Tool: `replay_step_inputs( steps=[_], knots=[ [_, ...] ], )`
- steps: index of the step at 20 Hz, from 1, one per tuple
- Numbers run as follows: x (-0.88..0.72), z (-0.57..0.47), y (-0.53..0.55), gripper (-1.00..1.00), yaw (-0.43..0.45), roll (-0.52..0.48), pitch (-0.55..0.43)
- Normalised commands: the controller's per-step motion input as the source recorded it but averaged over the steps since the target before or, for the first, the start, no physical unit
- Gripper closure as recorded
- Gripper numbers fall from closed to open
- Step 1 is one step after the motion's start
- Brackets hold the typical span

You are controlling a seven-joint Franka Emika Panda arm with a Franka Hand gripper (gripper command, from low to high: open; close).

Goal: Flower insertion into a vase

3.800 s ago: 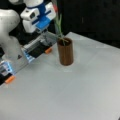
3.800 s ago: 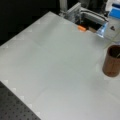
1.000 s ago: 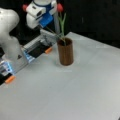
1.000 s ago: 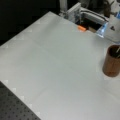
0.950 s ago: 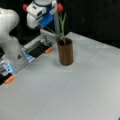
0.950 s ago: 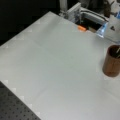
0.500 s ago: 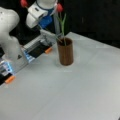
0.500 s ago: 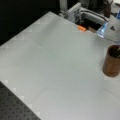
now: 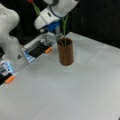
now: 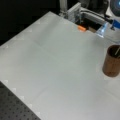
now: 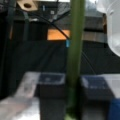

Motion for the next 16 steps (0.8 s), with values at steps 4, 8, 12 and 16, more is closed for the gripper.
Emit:
replay_step_inputs(
  steps=[4, 8, 12, 16],
  knots=[
    [0.16, 0.03, -0.12, 1.00, 0.099, -0.047, 0.167],
    [0.13, 0.04, -0.13, 1.00, 0.098, -0.033, 0.111],
    [0.21, 0.03, -0.15, 1.00, 0.109, -0.040, 0.121],
    [0.33, -0.10, -0.12, 1.00, 0.110, -0.035, 0.124]
  ],
)
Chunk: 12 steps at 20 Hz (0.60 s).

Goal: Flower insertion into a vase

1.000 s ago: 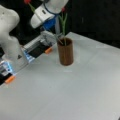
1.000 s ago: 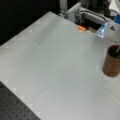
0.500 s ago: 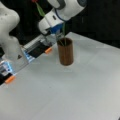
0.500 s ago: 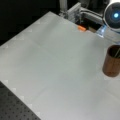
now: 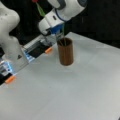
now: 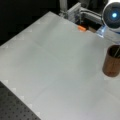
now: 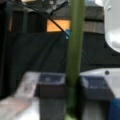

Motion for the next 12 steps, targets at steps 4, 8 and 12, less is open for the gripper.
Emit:
replay_step_inputs(
  steps=[4, 8, 12],
  knots=[
    [0.44, -0.31, -0.04, 1.00, 0.072, 0.002, 0.105],
    [0.46, -0.39, -0.02, 1.00, 0.064, 0.007, 0.087],
    [0.39, -0.26, -0.03, 1.00, 0.083, 0.010, 0.103]
  ],
)
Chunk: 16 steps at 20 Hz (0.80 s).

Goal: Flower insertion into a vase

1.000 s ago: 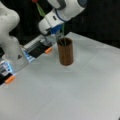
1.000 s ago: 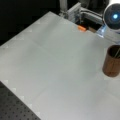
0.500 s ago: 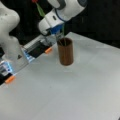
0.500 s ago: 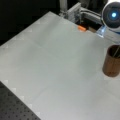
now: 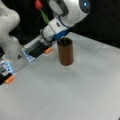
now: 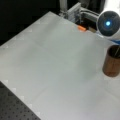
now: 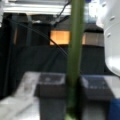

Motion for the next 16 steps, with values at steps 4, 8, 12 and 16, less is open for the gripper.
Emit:
replay_step_inputs(
  steps=[4, 8, 12, 16],
  knots=[
    [0.33, -0.12, -0.03, 1.00, 0.087, -0.007, 0.077],
    [0.33, -0.10, -0.04, 1.00, 0.085, -0.026, 0.060],
    [0.32, -0.06, -0.07, 1.00, 0.096, -0.030, 0.091],
    [0.29, -0.06, -0.07, 1.00, 0.103, -0.033, 0.112]
  ],
)
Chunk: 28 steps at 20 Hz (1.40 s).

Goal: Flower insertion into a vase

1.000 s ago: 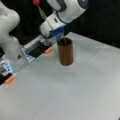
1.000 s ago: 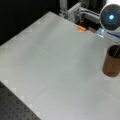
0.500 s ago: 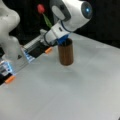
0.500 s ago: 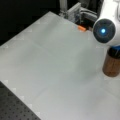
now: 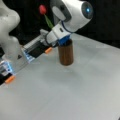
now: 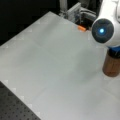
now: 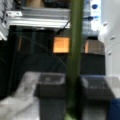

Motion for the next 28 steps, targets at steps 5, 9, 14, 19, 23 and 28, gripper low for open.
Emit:
replay_step_inputs(
  steps=[5, 9, 14, 19, 23, 28],
  knots=[
    [0.28, -0.07, -0.07, 1.00, 0.106, -0.034, 0.118],
    [0.28, -0.07, -0.07, 1.00, 0.107, -0.035, 0.118],
    [0.28, -0.07, -0.07, -1.00, 0.106, -0.036, 0.122],
    [0.34, -0.06, -0.12, -1.00, -0.033, -0.022, 0.116],
    [0.35, -0.06, -0.12, -1.00, -0.031, -0.016, 0.129],
    [0.34, -0.05, -0.06, -1.00, 0.012, -0.007, 0.145]
  ],
)
